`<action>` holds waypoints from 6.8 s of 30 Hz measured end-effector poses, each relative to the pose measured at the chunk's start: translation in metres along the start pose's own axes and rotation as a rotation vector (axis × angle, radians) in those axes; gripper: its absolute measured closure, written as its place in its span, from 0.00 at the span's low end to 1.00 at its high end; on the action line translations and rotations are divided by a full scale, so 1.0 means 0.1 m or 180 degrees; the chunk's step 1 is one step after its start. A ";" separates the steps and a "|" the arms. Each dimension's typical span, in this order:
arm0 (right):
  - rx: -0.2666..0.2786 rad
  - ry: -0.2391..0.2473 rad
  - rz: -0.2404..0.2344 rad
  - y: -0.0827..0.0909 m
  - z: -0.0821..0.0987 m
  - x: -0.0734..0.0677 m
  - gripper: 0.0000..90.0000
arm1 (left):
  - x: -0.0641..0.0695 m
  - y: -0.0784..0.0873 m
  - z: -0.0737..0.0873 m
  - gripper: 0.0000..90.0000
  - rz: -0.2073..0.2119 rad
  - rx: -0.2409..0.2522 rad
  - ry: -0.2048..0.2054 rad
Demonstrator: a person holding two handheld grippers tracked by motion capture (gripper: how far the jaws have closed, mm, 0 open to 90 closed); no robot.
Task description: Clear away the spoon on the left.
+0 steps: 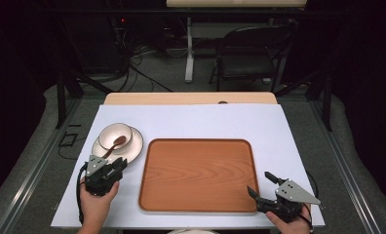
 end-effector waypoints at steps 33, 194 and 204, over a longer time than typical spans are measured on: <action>-0.0002 -0.0012 0.0015 0.00 0.00 -0.01 0.26 | -0.56 0.11 -0.12 1.00 -0.0695 0.0143 0.0203; -0.0010 -0.0067 -0.0047 0.02 0.01 -0.02 0.28 | -0.67 -0.14 -1.35 0.94 -0.0463 0.0753 0.0188; -0.0017 -0.0043 -0.0041 0.02 0.01 -0.03 0.28 | -0.56 0.05 -1.46 0.94 -0.0220 0.0720 0.0180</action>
Point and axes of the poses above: each handheld gripper's, and its own axes: y roughly backward along the jaws, z roughly out of its underside, x roughly to its right, the point moved 5 cm from there along -y, roughly forward along the jaws, and after that the axes turned 5 degrees about x, right-handed, at the moved point
